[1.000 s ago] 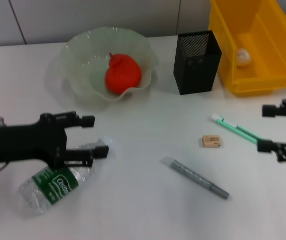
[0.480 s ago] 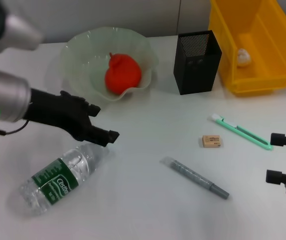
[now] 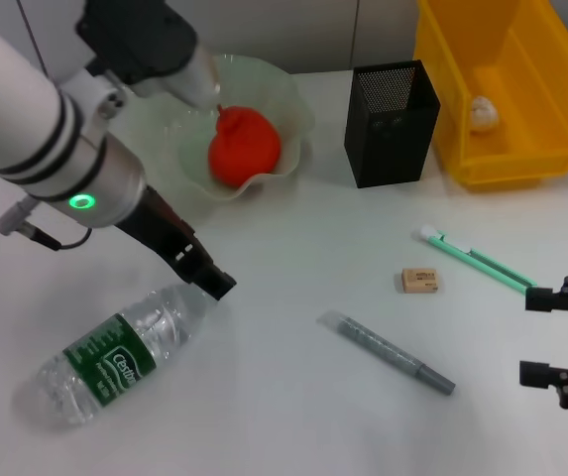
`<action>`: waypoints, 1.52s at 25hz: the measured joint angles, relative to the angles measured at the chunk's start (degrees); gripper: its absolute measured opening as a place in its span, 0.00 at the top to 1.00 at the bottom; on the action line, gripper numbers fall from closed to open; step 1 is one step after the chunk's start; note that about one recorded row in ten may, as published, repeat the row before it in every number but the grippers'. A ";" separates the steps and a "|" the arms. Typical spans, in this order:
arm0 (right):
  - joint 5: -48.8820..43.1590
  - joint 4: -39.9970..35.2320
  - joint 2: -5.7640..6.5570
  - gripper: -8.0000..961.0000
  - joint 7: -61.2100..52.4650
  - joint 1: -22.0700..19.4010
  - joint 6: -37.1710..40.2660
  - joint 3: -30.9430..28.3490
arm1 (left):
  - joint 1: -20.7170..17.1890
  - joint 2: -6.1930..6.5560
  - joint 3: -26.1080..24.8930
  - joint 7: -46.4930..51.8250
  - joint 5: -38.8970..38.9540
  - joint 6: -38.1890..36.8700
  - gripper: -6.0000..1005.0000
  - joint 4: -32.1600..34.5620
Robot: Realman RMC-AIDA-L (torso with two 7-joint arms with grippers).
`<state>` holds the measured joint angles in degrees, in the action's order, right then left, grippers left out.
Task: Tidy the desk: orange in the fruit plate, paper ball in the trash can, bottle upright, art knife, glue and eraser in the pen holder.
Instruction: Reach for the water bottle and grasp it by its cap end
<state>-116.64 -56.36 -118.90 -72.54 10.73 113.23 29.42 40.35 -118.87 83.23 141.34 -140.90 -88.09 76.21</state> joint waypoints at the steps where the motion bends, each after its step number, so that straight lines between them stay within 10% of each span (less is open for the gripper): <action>1: -0.37 0.19 0.00 0.13 0.02 0.18 -0.05 0.01 | 2.51 -0.21 5.33 6.80 -5.21 0.76 0.20 -0.45; 16: -0.88 3.82 0.22 0.13 2.72 1.92 -0.17 -0.09 | 5.47 -0.31 16.11 15.93 -9.41 6.57 0.21 -7.91; 38: -0.88 8.32 0.00 0.13 4.25 4.89 -2.95 0.30 | 6.62 -0.31 17.80 15.36 -9.27 11.00 0.21 -14.16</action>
<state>-117.52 -48.04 -118.90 -68.29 15.63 110.28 29.72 46.97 -119.18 101.03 156.70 -150.16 -77.08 62.05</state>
